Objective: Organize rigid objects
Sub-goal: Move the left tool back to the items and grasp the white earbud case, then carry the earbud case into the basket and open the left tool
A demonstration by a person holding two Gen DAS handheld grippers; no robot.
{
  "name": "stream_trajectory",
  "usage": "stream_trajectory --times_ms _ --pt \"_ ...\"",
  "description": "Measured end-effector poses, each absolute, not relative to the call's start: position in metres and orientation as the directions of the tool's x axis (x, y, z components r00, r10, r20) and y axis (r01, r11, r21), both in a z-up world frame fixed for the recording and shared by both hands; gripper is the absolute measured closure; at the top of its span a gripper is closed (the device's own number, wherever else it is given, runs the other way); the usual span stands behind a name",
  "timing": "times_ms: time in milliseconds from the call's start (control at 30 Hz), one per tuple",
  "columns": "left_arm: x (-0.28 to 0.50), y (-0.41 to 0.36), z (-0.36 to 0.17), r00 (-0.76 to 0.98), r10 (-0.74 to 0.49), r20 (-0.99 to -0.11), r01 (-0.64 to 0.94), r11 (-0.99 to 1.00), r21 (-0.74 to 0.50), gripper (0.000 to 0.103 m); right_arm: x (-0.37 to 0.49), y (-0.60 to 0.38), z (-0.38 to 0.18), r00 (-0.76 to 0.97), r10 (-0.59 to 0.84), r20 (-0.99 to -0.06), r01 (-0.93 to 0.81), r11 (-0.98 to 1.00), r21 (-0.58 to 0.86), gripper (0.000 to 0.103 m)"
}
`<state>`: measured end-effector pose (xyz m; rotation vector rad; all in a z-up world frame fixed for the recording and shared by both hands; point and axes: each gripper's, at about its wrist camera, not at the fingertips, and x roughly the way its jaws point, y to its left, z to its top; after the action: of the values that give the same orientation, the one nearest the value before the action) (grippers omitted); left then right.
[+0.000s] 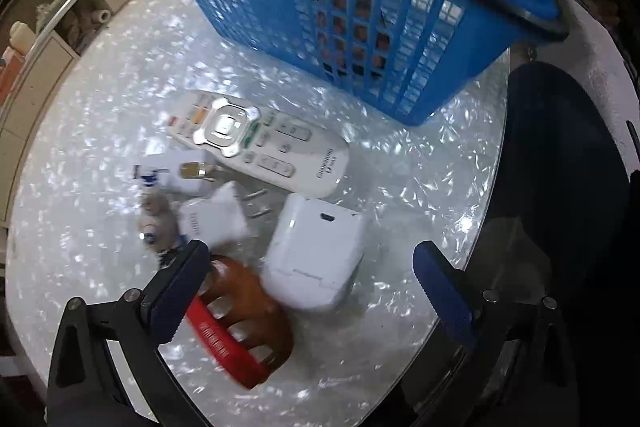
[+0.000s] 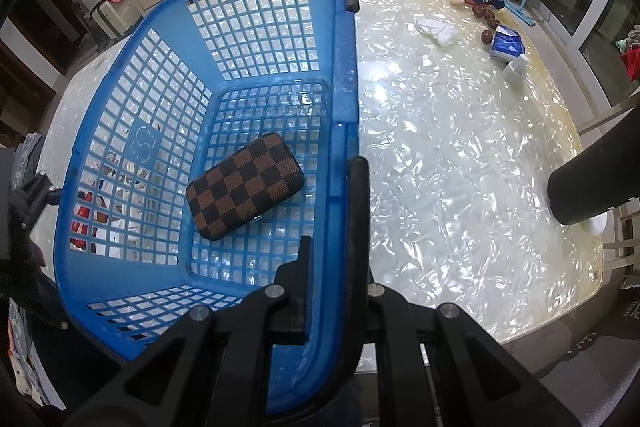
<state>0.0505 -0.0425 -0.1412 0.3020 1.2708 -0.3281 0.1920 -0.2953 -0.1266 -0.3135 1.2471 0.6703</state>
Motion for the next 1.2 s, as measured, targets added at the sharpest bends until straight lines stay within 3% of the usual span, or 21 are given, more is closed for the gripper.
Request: stream_trajectory --times_ms 267,400,500,867,900,933,1200 --pt "0.057 -0.046 -0.159 0.231 -0.082 -0.969 0.433 0.901 0.027 0.003 0.193 -0.297 -0.128 0.154 0.302 -0.941 -0.617 0.773 0.147 0.094" --pt "0.052 -0.052 -0.161 0.25 -0.01 -0.968 0.446 0.889 0.105 0.016 0.196 -0.297 -0.129 0.157 0.298 -0.942 -0.612 0.778 0.144 0.094" --pt "0.049 -0.054 -0.16 0.21 -0.051 -0.976 0.431 0.901 0.046 0.033 0.197 -0.296 -0.129 0.156 0.297 -0.942 -0.609 0.78 0.145 0.094" --pt "0.059 -0.054 -0.173 0.192 -0.099 -0.976 0.398 0.917 -0.015 0.034 0.197 -0.294 -0.131 0.154 0.295 -0.943 -0.612 0.778 0.143 0.094" --pt "0.061 -0.056 -0.172 0.195 -0.101 -0.976 0.399 0.917 -0.015 0.035 0.197 -0.294 -0.131 0.153 0.295 -0.943 -0.61 0.779 0.145 0.094" --pt "0.06 -0.057 -0.171 0.204 -0.106 -0.973 0.401 0.916 -0.016 0.043 0.197 -0.293 -0.131 0.153 0.294 -0.943 -0.61 0.779 0.144 0.094" --pt "0.047 -0.054 -0.171 0.211 -0.117 -0.97 0.391 0.92 -0.025 0.044 0.196 -0.294 -0.131 0.153 0.296 -0.943 -0.61 0.779 0.146 0.094"
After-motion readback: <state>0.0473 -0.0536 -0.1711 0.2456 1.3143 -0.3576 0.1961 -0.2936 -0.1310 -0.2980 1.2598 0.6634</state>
